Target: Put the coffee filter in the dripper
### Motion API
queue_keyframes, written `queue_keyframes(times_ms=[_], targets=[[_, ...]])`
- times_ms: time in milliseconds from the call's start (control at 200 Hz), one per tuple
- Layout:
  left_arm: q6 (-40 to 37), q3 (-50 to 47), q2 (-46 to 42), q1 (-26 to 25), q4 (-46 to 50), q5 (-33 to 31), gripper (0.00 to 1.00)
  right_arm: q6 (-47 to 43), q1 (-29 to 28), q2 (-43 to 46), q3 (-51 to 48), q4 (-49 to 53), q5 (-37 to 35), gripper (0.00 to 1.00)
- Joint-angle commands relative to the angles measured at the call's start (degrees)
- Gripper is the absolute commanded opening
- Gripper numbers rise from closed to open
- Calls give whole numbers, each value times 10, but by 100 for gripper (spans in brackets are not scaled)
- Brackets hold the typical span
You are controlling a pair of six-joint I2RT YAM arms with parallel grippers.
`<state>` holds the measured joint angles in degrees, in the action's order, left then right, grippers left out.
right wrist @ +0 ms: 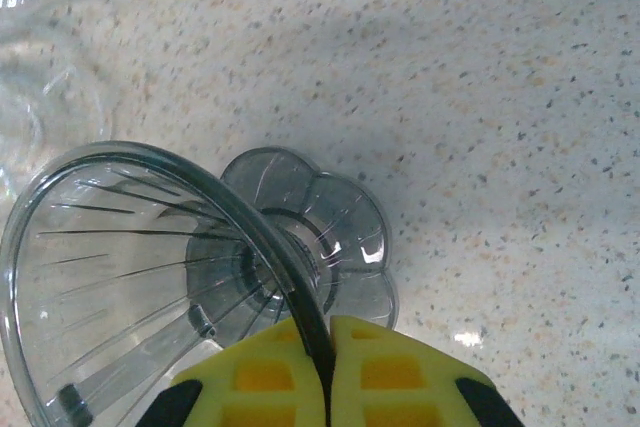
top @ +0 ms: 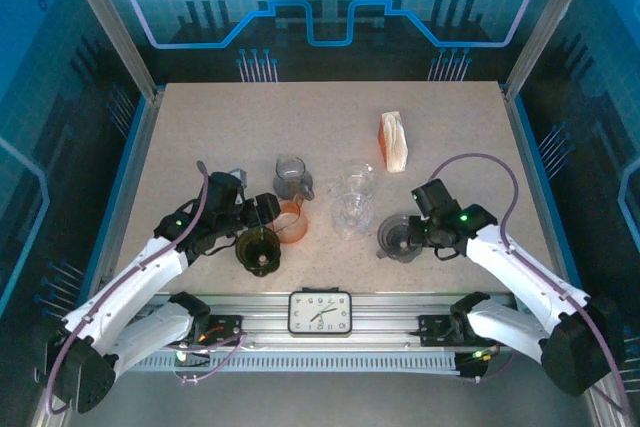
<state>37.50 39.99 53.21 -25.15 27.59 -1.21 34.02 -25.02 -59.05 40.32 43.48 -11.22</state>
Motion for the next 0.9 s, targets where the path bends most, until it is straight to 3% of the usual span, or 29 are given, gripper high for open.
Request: queue_keyframes(times_ms=[0,345,445,550,750,896], targets=[[-12,16,-1,-2,3,-5,81,-15,42,-21,-6,-52,32,0],[-11,13,-3,-1,5,-11,82,-33,97,-154,51,-149,79,0],[-11,12,-3,-1,4,-14,83,-35,100,-178,62,-159,82,6],[-10,11,0,-1,3,-16,84,-38,101,-187,68,-161,84,15],[-9,11,8,-1,0,-19,86,-44,100,-140,66,-155,92,45],[-3,12,13,-1,-12,-17,92,-43,88,-94,67,-164,107,55]])
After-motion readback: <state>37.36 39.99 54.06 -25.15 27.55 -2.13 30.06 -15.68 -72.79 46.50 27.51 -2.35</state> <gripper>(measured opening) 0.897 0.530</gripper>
